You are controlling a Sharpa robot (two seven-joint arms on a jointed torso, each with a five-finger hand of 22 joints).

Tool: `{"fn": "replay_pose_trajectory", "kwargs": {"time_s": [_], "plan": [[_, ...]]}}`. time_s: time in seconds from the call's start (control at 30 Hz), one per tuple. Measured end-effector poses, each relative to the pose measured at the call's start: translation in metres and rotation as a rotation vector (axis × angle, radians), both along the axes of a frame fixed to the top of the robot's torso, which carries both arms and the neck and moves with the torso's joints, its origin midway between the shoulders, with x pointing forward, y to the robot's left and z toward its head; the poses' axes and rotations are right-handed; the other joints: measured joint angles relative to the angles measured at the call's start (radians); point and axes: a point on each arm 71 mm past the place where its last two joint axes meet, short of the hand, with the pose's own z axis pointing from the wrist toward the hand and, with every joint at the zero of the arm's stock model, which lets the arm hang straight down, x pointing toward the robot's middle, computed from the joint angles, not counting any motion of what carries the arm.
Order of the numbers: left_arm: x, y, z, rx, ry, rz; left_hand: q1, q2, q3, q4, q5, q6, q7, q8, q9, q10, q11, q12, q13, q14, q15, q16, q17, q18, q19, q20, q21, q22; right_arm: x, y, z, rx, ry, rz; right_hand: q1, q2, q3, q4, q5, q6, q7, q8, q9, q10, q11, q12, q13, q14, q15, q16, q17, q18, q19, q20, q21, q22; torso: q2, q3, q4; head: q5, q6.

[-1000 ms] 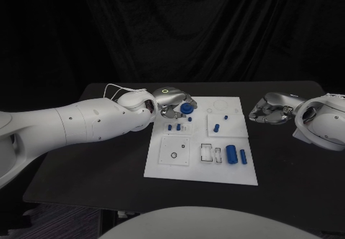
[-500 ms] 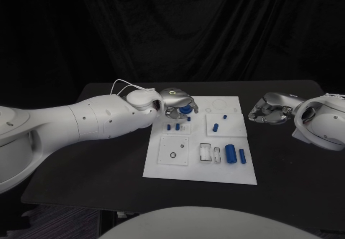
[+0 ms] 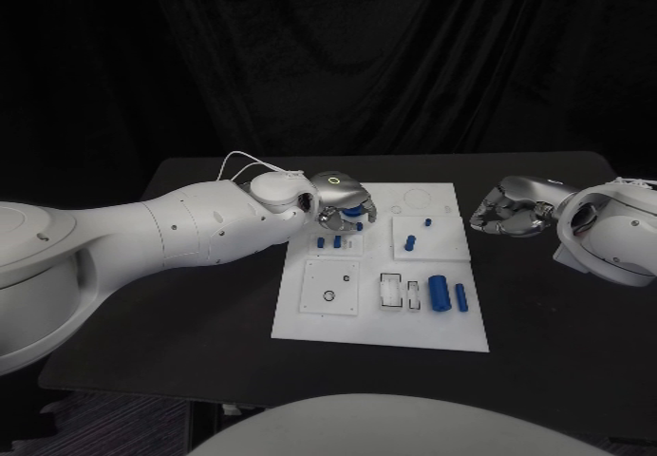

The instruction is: Assemble the parts on the task board

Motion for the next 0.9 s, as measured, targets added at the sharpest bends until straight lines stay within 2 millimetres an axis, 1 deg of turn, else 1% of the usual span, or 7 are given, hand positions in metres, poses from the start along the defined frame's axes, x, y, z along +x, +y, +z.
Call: {"fn": "replay_pose_trajectory", "kwargs": {"time_s": [0.03,0.3,0.43,0.47,0.6,0.73,0.9], "plan": [[0.000,0.000,-0.001,0.007,0.002,0.002,-0.003,-0.003,0.000,0.000,0.000,0.000,0.000,0.000,0.000,0.000,0.000,0.000,0.000,0.000,0.000,0.000,-0.001,0.000,0.000,0.000,0.000,0.000,0.000,0.000,0.000,0.000,0.000,0.000,0.000,0.000,0.000,0.000,0.000,0.000,0.000,0.000,0.000,0.000,0.000,0.000,0.000,0.000,0.000,0.000,0.000,0.000,0.000,0.000,0.000,0.000,0.000,0.0000,0.0000,0.000,0.000],[0.001,0.000,-0.007,0.038,0.014,0.009,-0.012,0.006,0.000,0.000,0.000,0.000,0.000,0.000,0.000,0.012,-0.005,0.012,0.003,0.000,0.000,0.000,-0.004,0.000,0.000,0.000,-0.004,0.000,0.000,0.000,0.000,0.000,0.000,0.001,0.000,0.000,0.000,0.000,0.000,0.000,0.000,0.000,0.000,0.000,0.000,-0.002,0.001,0.000,0.000,0.000,0.000,0.000,0.000,0.000,0.000,0.000,0.001,-0.0002,-0.0005,0.001,0.000],[0.002,0.000,-0.009,0.049,0.019,0.014,-0.012,0.006,0.000,0.000,0.000,0.000,0.000,0.000,0.000,0.015,-0.005,0.012,0.003,0.000,0.000,0.000,-0.004,0.000,0.000,0.000,-0.004,0.000,0.000,0.001,0.000,0.000,0.000,0.002,0.000,0.000,0.000,0.000,0.000,0.000,0.000,0.000,0.000,-0.004,-0.004,-0.002,0.001,0.000,0.000,0.000,0.000,0.003,0.000,0.000,0.000,0.000,0.001,0.0001,-0.0005,0.001,0.000],[0.002,0.000,-0.009,0.051,0.019,0.016,-0.017,0.005,0.000,0.000,0.000,0.005,0.005,0.001,0.000,0.022,-0.007,0.016,0.003,0.000,0.000,0.001,-0.002,0.000,0.000,0.000,-0.004,0.000,0.000,0.001,0.000,0.000,0.000,0.002,0.000,0.000,0.000,0.000,0.000,0.000,0.000,0.000,0.000,-0.004,-0.004,-0.002,0.001,0.000,0.000,0.000,0.000,0.016,0.000,0.000,0.000,0.000,0.001,0.0003,-0.0005,0.000,0.000],[0.003,0.000,-0.011,0.058,0.022,0.020,-0.022,0.008,0.011,0.000,0.000,0.032,0.026,0.018,0.001,0.051,-0.011,0.024,0.002,0.008,0.000,0.012,0.014,0.000,0.000,0.000,-0.004,0.000,0.000,0.001,0.000,0.000,0.001,0.002,0.000,0.000,0.000,0.000,0.000,0.000,0.000,0.000,0.000,-0.004,-0.004,-0.002,0.001,0.000,0.000,0.000,0.000,0.016,0.000,0.000,0.000,0.000,0.001,0.0006,-0.0004,0.000,0.000],[0.003,0.000,-0.013,0.060,0.024,0.021,-0.022,0.008,0.024,-0.007,0.005,0.051,0.029,0.023,0.004,0.077,-0.023,0.031,-0.003,0.013,-0.002,0.015,0.017,0.000,0.000,0.000,-0.004,0.000,0.000,0.001,0.000,0.000,0.001,0.002,0.000,0.000,0.000,0.000,0.004,0.000,0.000,0.000,0.000,-0.004,-0.004,-0.002,0.001,0.000,0.000,0.000,0.000,0.016,0.000,0.000,0.000,0.000,0.000,0.0006,0.0005,-0.001,0.000],[0.003,-0.001,-0.014,0.058,0.022,0.019,-0.022,0.015,0.038,-0.010,0.005,0.063,0.030,0.029,0.006,0.100,-0.029,0.031,-0.008,0.018,-0.007,0.015,0.016,0.000,0.004,-0.004,-0.004,0.000,0.000,0.001,0.000,0.000,0.001,0.002,0.000,0.000,0.000,0.000,0.004,0.000,0.000,0.000,0.000,-0.004,-0.004,-0.002,0.001,0.000,0.000,0.000,0.000,0.016,0.000,0.000,0.000,0.000,0.000,0.0006,0.0012,-0.001,0.000]]}}
